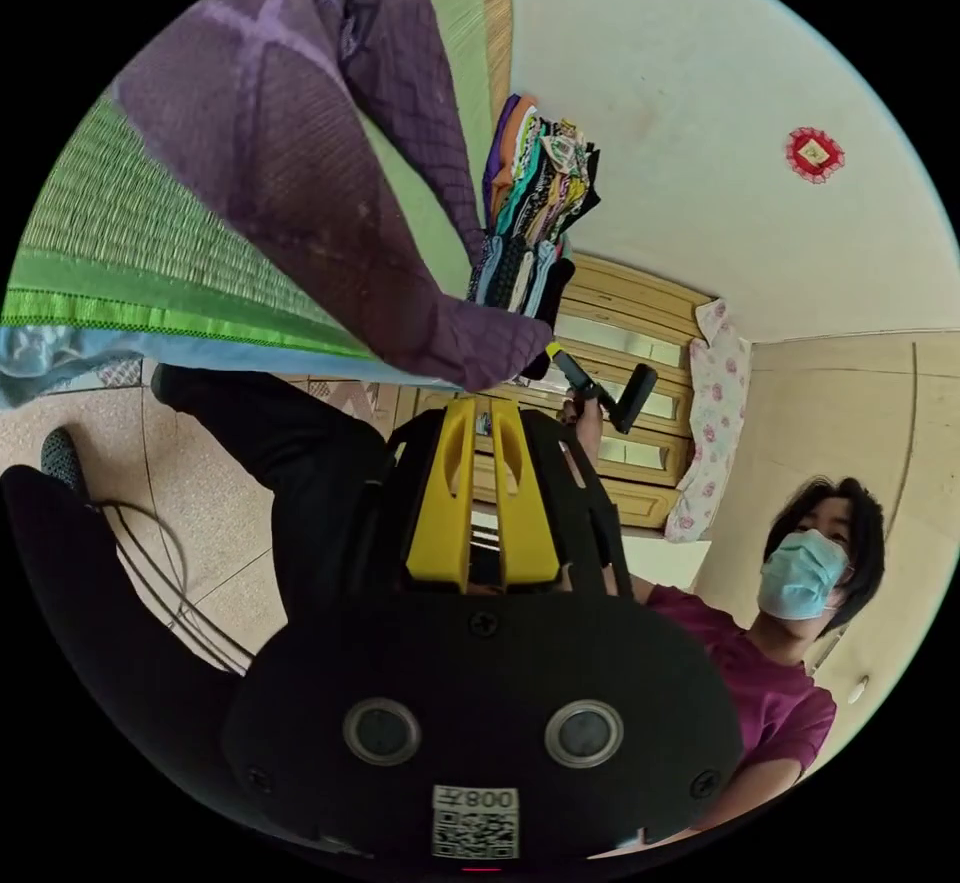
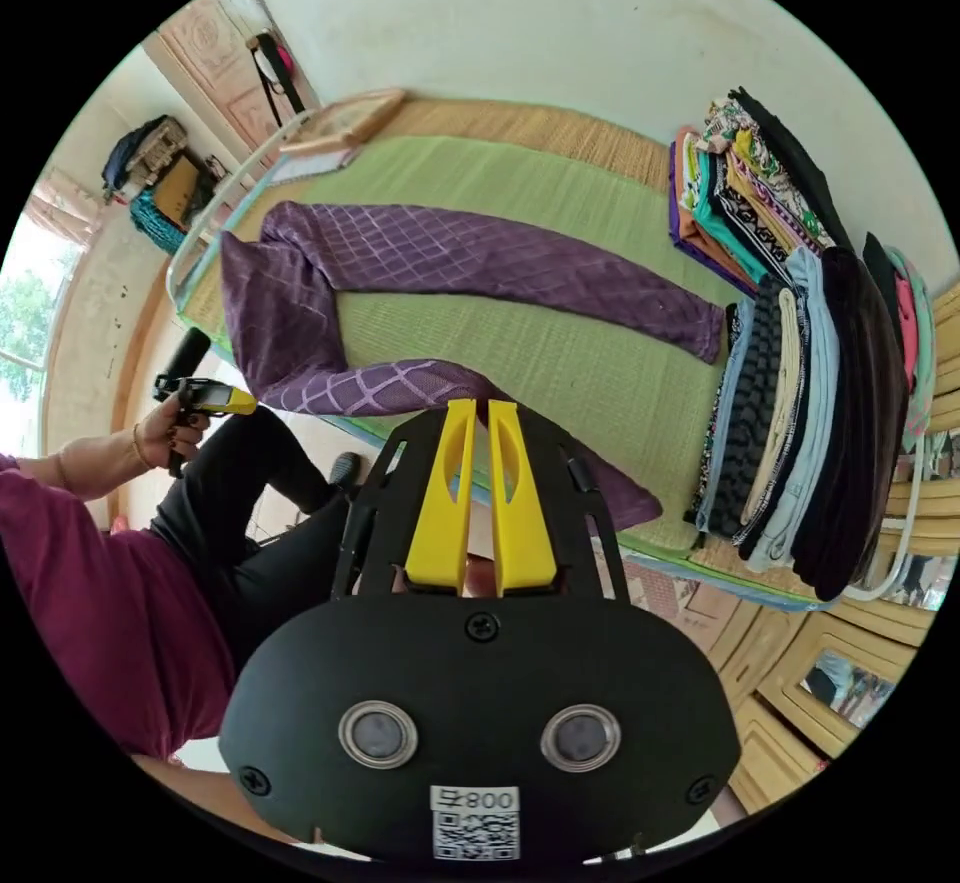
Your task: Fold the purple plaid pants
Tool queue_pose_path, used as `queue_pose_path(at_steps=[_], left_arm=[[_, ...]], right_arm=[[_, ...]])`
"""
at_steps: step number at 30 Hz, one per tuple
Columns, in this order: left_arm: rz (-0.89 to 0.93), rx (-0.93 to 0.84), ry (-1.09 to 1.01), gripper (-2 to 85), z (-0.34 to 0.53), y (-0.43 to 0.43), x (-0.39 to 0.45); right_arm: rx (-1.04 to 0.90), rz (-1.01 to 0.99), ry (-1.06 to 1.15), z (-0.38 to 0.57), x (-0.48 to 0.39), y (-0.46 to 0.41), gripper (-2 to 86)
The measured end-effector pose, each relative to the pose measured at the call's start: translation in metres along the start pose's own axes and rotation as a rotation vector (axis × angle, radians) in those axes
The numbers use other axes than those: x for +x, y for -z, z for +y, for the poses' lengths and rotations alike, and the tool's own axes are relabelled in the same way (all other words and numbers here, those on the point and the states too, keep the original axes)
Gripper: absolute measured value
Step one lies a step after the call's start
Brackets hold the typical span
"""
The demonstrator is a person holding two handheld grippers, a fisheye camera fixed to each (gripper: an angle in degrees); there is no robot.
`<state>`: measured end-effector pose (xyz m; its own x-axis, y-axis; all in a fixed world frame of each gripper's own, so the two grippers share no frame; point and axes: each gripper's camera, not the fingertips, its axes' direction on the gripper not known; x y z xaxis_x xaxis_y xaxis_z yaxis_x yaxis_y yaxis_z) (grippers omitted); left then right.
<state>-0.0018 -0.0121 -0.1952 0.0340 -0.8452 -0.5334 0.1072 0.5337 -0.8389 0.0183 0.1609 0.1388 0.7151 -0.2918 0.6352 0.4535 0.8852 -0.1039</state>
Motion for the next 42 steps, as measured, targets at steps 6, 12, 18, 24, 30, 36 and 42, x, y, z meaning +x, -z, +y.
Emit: queue_pose_path(at_steps=[6, 12, 18, 24, 30, 36, 42], left_arm=[[-0.059, 0.087, 0.047, 2.8, 0.017, 0.038, -0.014], [-0.174, 0.382, 0.079, 3.6, 0.027, 0.117, -0.013], [-0.32, 0.533, 0.016, 5.5, 0.001, 0.146, 0.014], [-0.562, 0.49, -0.074, 7.4, -0.044, 0.132, 0.05], [-0.829, 0.398, -0.155, 8.2, -0.086, 0.104, 0.083], [-0.984, 0.23, -0.186, 8.5, -0.12, 0.064, 0.09], [-1.152, 0.136, -0.16, 5.4, -0.145, 0.03, 0.081]], right_arm=[[-0.071, -0.061, -0.169, 0.036, 0.029, -0.07, 2.8], [0.143, -0.341, -0.432, 0.111, 0.088, -0.073, 6.3], [0.253, -0.329, -0.533, 0.137, 0.108, -0.063, 8.4], [0.193, -0.165, -0.486, 0.1, 0.119, -0.063, 10.1], [0.032, 0.014, -0.406, 0.062, 0.122, -0.094, 10.4], [-0.034, -0.002, -0.427, 0.07, 0.142, -0.128, 7.4], [0.089, -0.092, -0.512, 0.109, 0.175, -0.117, 2.3]])
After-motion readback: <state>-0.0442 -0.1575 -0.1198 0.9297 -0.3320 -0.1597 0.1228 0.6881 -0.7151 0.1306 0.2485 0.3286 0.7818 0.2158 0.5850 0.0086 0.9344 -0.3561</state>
